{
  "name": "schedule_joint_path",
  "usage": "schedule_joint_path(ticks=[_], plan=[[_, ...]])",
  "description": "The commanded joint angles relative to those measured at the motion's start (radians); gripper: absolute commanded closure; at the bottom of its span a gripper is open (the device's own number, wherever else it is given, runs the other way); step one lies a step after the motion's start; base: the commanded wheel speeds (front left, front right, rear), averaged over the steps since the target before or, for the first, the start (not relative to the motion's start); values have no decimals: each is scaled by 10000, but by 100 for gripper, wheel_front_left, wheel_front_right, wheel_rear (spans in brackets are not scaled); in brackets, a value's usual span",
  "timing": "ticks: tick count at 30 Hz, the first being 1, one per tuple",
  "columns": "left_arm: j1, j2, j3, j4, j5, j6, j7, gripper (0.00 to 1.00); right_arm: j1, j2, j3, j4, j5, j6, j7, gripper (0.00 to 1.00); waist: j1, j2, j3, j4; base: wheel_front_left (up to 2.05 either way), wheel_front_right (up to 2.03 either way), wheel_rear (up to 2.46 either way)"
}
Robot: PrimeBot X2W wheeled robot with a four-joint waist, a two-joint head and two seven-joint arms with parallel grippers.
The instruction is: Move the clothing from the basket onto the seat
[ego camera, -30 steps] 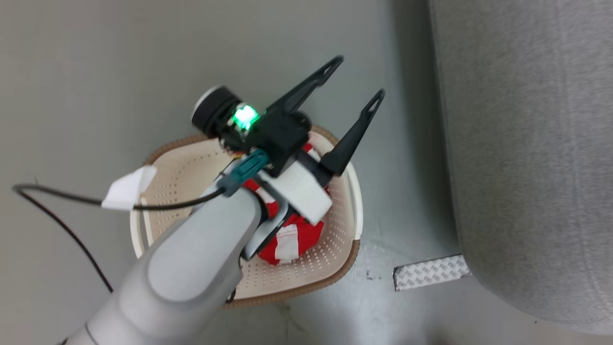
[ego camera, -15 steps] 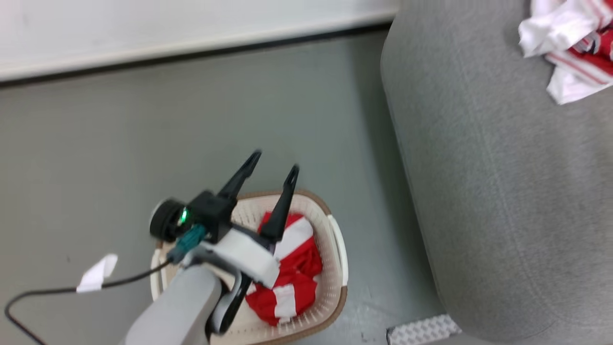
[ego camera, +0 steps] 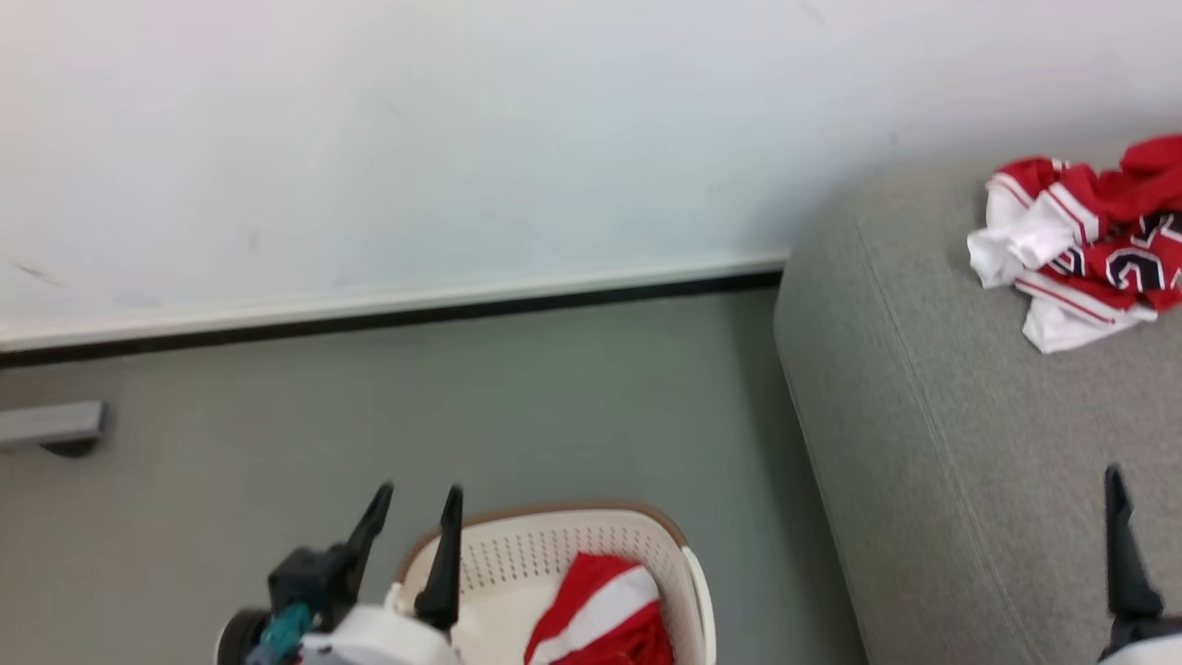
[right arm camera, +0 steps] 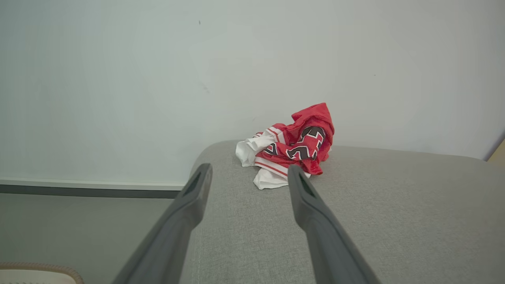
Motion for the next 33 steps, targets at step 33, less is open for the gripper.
schedule_joint_path(ticks=[33], plan=[[3721,-1167,3403,-972,2215,-787,-14,0,2554,1673,1235,195,-601,-29,-32,0,4,0,-2561,1436,0,0,0]])
